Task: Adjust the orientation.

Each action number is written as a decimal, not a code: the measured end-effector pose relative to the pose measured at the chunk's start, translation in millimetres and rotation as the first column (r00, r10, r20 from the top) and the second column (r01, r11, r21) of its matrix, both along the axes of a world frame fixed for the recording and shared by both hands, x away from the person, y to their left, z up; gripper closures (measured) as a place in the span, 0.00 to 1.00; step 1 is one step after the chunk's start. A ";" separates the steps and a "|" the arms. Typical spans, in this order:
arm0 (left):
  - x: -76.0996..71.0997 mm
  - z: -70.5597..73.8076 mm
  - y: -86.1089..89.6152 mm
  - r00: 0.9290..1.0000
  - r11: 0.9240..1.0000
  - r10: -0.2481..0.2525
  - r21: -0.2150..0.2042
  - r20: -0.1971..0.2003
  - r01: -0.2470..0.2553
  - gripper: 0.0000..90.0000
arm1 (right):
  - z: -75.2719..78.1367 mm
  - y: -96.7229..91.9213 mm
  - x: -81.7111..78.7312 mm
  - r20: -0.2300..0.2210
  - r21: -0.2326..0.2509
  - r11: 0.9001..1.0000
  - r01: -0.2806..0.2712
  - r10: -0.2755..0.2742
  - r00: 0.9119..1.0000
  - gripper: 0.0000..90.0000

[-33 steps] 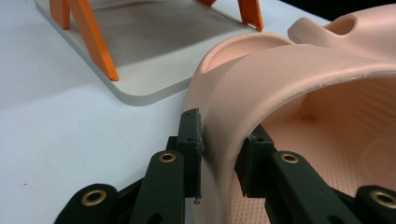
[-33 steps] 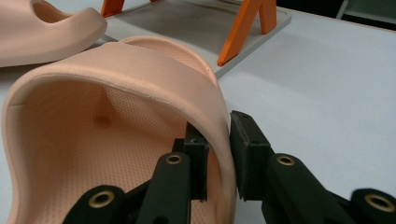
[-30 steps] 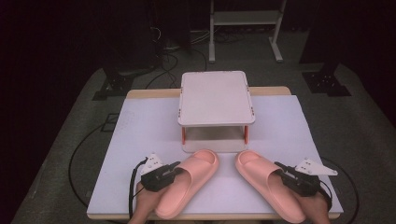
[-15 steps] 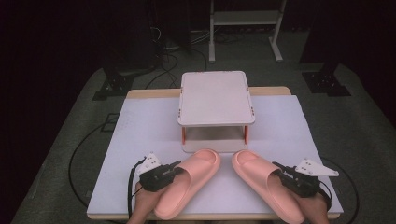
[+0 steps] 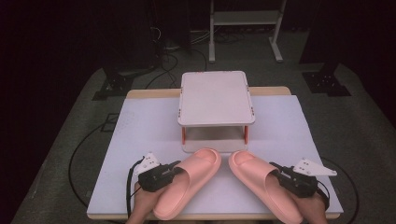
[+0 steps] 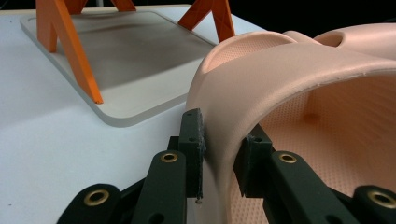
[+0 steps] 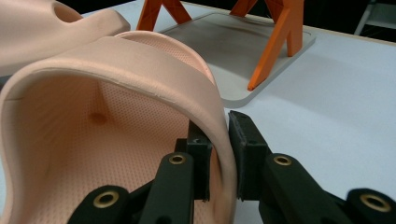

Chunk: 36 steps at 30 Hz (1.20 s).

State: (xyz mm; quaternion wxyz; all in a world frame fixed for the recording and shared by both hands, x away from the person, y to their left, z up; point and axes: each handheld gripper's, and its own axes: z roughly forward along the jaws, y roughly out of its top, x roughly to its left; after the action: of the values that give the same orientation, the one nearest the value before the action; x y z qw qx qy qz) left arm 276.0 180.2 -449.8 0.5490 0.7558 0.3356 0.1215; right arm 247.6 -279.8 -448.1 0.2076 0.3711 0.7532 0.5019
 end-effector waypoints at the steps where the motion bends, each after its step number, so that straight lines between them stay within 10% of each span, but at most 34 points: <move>1: -0.1 0.6 0.0 1.000 1.000 -0.001 -0.002 0.003 0.001 0.84 | 0.8 0.6 -0.2 -0.001 0.002 1.000 -0.002 0.002 1.000 0.87; 36: -5.8 69.4 24.3 0.996 1.000 0.010 -0.028 0.093 -0.007 0.84 | 79.5 2.1 -10.2 0.114 0.028 0.999 -0.024 0.021 0.993 0.88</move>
State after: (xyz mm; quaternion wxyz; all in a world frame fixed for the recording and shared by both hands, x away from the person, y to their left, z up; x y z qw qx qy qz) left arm 270.2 204.5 -380.4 0.5740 0.7402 0.3143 0.1544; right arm 237.3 -277.7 -368.5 0.2390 0.3366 0.7368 0.5355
